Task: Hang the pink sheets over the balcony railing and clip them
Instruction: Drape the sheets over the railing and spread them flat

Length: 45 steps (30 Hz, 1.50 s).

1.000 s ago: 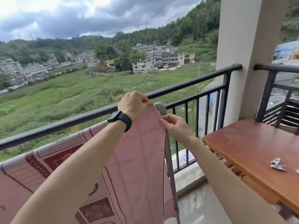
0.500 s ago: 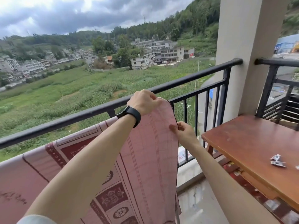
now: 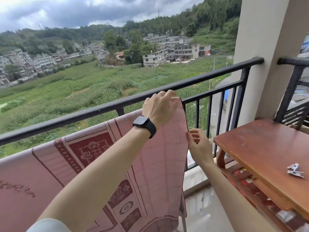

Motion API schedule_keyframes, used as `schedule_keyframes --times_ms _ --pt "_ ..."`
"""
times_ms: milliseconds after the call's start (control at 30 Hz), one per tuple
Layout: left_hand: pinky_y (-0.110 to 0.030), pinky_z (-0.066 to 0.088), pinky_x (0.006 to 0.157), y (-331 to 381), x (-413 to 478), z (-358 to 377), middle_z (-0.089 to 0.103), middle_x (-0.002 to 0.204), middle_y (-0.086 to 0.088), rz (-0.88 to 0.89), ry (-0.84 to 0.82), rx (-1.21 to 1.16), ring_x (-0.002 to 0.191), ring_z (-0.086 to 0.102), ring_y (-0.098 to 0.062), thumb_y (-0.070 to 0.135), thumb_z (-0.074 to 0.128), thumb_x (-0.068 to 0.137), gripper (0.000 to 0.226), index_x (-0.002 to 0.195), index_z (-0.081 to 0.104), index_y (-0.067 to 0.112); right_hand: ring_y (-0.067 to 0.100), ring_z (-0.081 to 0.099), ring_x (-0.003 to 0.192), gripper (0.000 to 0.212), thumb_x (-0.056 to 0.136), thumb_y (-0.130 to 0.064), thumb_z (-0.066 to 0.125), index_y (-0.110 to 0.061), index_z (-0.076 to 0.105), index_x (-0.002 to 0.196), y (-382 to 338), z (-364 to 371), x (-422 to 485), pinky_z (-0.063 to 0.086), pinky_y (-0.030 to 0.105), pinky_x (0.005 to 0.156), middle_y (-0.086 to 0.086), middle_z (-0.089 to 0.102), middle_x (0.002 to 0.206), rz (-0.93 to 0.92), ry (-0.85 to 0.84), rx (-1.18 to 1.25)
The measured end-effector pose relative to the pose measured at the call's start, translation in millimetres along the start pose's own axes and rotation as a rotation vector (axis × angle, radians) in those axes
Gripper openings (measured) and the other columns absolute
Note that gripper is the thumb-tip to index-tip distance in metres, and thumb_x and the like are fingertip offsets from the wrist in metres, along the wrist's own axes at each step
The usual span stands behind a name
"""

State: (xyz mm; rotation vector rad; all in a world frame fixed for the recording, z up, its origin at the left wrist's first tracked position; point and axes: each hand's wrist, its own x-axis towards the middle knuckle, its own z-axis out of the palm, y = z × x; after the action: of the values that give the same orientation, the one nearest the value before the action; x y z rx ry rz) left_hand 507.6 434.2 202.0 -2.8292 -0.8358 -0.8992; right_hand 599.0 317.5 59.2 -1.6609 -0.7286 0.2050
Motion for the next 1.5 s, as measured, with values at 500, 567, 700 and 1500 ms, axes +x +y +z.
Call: schedule_keyframes --times_ms 500,567,700,1500 --pt "-0.040 0.049 0.092 -191.1 -376.1 -75.6 0.062 0.131 0.004 -0.750 -0.218 0.299 0.119 0.058 -0.024 0.032 0.056 0.081 0.049 0.130 0.059 0.031 0.023 0.056 0.113 0.021 0.088 -0.014 0.069 -0.017 0.073 0.109 -60.0 190.7 -203.2 0.050 0.040 0.092 -0.004 0.070 0.114 -0.754 -0.592 -0.112" --pt "-0.039 0.049 0.094 -211.2 -428.5 -106.1 0.062 0.132 0.002 -0.869 -0.247 0.312 0.119 0.058 -0.024 0.030 0.057 0.081 0.051 0.133 0.058 0.028 0.023 0.055 0.118 0.024 0.089 -0.016 0.070 -0.019 0.072 0.112 -77.2 227.8 -245.8 0.050 0.043 0.094 -0.005 0.070 0.119 -0.826 -0.713 -0.105" --pt "-0.038 0.051 0.086 -242.2 -533.5 -175.9 0.067 0.121 -0.002 -1.092 -0.172 0.333 0.106 0.062 -0.029 0.025 0.057 0.079 0.052 0.131 0.058 0.025 0.024 0.052 0.126 0.026 0.091 -0.024 0.068 -0.022 0.071 0.117 -123.1 295.0 -333.2 0.050 0.042 0.097 -0.004 0.068 0.126 -0.970 -0.906 -0.080" --pt "-0.034 0.043 0.100 -481.4 -980.1 -559.0 0.055 0.138 0.008 -1.545 0.129 0.524 0.124 0.051 -0.019 0.034 0.054 0.089 0.048 0.136 0.052 0.035 0.021 0.049 0.134 0.027 0.092 -0.030 0.064 -0.029 0.069 0.119 -399.8 631.4 -781.8 0.046 0.044 0.102 -0.011 0.065 0.129 -1.324 -1.119 0.124"
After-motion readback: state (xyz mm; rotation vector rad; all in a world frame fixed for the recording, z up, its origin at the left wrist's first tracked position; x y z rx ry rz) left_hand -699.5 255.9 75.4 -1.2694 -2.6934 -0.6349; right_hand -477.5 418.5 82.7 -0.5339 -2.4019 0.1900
